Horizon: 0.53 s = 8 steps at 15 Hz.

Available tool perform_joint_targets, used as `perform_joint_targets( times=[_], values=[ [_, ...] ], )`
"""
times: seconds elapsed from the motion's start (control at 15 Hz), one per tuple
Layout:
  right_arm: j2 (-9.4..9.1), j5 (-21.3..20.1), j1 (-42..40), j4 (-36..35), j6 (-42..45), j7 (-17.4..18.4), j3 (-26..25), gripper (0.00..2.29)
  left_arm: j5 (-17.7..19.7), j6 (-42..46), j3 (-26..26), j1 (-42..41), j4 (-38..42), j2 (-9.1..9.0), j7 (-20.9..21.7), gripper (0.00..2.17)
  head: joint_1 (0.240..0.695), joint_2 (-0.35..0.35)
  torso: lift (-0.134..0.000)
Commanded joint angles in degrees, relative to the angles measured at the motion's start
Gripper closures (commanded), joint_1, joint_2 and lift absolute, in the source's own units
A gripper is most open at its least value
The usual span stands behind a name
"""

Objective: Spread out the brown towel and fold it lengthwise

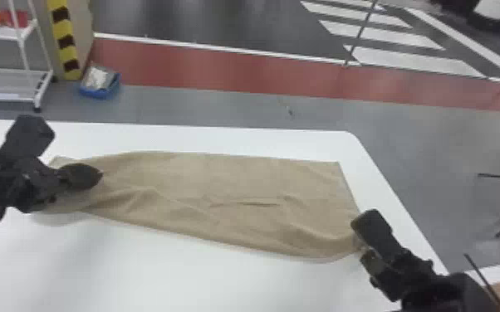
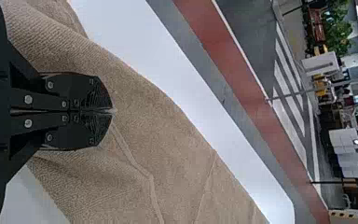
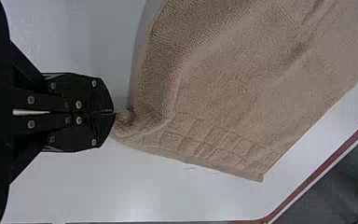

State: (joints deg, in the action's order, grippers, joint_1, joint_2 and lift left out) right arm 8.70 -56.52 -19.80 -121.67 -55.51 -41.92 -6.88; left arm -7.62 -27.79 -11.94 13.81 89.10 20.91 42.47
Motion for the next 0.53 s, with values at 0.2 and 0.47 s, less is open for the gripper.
perform_joint_targets(
  times=[0.2,0.47],
  values=[
    [0.53,0.8,1.0,0.82,0.18,-0.01,-0.68,1.35,19.22,4.27,21.52,-11.88,10.04,8.18,21.16,1.73,0.695,-0.261,-0.124],
    [0.7,0.97,1.44,0.47,0.18,-0.18,-0.85,1.35,18.51,16.05,26.97,-20.84,9.43,14.86,31.01,0.43,0.695,-0.209,-0.124]
  ],
)
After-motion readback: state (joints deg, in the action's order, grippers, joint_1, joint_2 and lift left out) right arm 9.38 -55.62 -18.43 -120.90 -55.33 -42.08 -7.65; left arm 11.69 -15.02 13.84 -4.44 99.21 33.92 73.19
